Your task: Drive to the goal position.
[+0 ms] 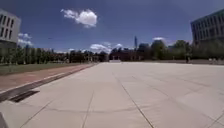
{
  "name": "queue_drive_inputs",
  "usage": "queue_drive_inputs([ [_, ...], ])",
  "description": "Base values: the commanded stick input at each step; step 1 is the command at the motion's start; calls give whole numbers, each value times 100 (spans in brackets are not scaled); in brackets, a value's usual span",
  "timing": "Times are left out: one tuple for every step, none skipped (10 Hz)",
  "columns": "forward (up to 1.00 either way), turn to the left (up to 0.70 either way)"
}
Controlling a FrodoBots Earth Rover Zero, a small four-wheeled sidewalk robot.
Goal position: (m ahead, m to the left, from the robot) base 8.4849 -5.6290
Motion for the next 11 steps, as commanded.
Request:
queue_drive_inputs([
  [50,0],
  [50,0],
  [50,0],
  [50,0],
  [50,0],
  [50,0],
  [50,0],
  [50,0],
  [50,0],
  [50,0],
  [50,0],
])
